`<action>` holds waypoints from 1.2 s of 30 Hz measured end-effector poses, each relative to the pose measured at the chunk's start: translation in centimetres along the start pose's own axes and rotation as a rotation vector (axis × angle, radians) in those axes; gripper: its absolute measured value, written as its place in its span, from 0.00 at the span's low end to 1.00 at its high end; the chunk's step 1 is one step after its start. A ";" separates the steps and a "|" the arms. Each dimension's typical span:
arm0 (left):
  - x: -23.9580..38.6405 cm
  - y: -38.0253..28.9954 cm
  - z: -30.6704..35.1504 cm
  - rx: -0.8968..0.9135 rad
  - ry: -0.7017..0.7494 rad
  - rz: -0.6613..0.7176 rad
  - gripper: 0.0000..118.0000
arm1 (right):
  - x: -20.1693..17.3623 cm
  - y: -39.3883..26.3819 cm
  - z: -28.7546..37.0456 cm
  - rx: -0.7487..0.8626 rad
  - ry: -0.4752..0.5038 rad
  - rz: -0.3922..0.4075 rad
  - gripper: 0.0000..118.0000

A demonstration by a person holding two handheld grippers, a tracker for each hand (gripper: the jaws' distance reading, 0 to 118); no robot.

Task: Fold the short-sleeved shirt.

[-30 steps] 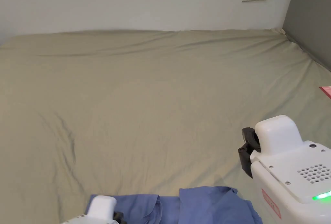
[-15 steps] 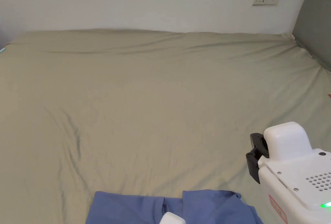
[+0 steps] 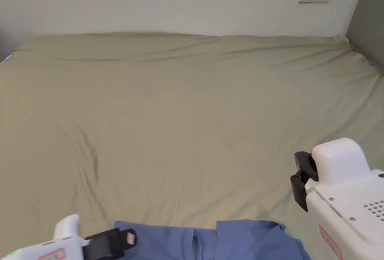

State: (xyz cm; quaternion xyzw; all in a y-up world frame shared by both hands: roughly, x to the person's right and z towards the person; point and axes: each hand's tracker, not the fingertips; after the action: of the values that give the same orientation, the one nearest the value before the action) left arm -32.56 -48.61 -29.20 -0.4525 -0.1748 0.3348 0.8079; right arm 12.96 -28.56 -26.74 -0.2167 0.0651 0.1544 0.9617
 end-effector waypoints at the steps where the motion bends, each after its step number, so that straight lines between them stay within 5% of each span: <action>1: -1.6 0.3 0.3 -0.010 -0.013 0.044 0.62 | -0.1 0.0 -0.1 -0.004 0.004 0.004 0.02; 5: -4.6 -0.1 -0.1 -0.079 -0.104 0.166 0.96 | -0.5 -0.1 -0.3 -0.016 0.012 0.017 0.02; 12: -4.0 -2.1 -4.9 -0.134 -0.394 0.398 0.97 | -0.7 0.0 -0.3 -0.028 0.011 0.024 0.02; 14: -2.4 -2.6 -6.6 -0.160 -0.378 0.379 0.88 | -0.8 0.1 -0.3 -0.029 0.011 0.030 0.02; 15: -2.3 -2.8 -7.4 -0.185 -0.356 0.329 0.59 | -0.8 0.2 -0.3 -0.028 0.012 0.032 0.02; 16: -1.2 -2.7 -7.6 -0.188 -0.285 0.265 0.18 | -0.9 0.2 -0.3 -0.027 0.014 0.034 0.02; 17: -0.3 -2.7 -7.9 -0.198 -0.168 0.188 0.09 | -0.9 0.3 -0.3 -0.027 0.015 0.036 0.02; 19: -0.2 -1.8 -8.0 -0.229 0.060 0.036 0.09 | -1.0 0.4 -0.3 -0.025 0.018 0.036 0.02; 20: 0.1 -1.6 -7.5 -0.193 -0.054 0.048 0.09 | -1.2 0.4 -0.3 -0.025 0.020 0.037 0.02; 26: 3.0 -1.6 -6.2 -0.150 0.115 -0.159 0.09 | -1.5 0.5 -0.2 -0.022 0.026 0.047 0.02; 31: 4.2 -0.8 -4.3 -0.098 0.131 -0.203 0.09 | -1.5 0.7 -0.2 -0.020 0.026 0.049 0.02; 36: 3.4 1.6 -0.5 -0.002 0.297 -0.237 0.09 | -1.6 1.0 -0.2 -0.011 0.032 0.051 0.02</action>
State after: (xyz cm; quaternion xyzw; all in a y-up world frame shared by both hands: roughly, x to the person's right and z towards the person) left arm -30.40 -45.95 -30.88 -0.4740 -0.1060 0.1665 0.8581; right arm 11.08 -28.24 -26.97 -0.2228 0.0849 0.1758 0.9551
